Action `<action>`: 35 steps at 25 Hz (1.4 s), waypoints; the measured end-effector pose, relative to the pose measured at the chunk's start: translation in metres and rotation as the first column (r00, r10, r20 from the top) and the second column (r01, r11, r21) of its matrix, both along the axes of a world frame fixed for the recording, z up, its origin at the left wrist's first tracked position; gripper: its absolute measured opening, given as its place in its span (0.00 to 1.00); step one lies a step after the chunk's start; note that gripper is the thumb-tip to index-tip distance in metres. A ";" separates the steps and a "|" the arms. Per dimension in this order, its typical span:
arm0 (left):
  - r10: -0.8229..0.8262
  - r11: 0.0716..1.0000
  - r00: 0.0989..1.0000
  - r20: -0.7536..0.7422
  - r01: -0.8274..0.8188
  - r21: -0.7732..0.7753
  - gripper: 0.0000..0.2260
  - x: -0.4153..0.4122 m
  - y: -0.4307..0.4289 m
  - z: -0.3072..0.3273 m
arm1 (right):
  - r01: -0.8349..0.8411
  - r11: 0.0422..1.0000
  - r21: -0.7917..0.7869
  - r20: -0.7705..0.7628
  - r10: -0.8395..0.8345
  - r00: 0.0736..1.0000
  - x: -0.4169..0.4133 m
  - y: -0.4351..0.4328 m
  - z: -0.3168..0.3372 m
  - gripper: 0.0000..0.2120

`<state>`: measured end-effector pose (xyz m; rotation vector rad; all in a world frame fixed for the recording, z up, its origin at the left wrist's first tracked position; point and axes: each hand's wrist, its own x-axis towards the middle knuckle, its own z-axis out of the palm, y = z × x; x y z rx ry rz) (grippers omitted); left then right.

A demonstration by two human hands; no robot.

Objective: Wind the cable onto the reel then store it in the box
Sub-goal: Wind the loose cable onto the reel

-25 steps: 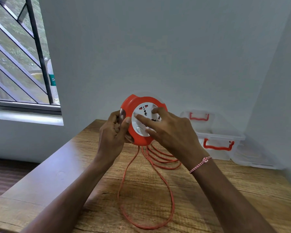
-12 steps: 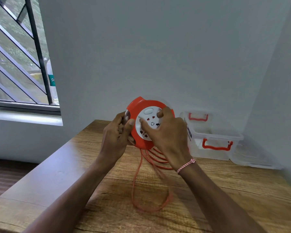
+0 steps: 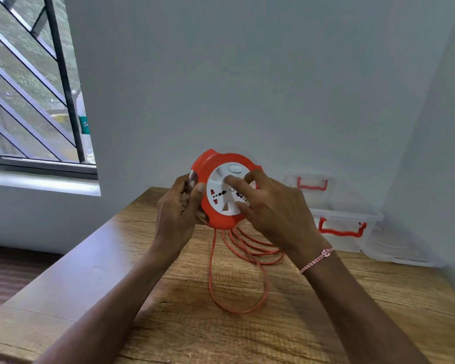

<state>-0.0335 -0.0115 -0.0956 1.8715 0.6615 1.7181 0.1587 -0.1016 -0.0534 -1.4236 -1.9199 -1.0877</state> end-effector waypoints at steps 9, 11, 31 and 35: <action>-0.025 0.998 0.998 -0.049 0.028 0.060 0.16 0.003 -0.003 -0.003 | 0.099 0.995 0.033 -0.130 -0.094 0.987 -0.015 0.005 -0.010 0.30; -0.037 0.998 0.998 -0.051 0.040 0.057 0.15 0.003 -0.003 -0.004 | 0.036 0.999 -0.014 -0.371 -0.039 0.928 -0.020 0.005 -0.011 0.32; -0.030 0.999 0.997 -0.064 0.029 -0.019 0.13 0.000 0.000 -0.003 | 0.081 0.996 0.037 -0.002 -0.081 0.997 -0.013 0.005 -0.011 0.30; -0.045 0.998 0.995 -0.086 0.048 0.030 0.12 0.000 -0.001 -0.004 | 0.084 0.995 0.058 -0.149 -0.074 0.986 -0.019 0.005 -0.010 0.30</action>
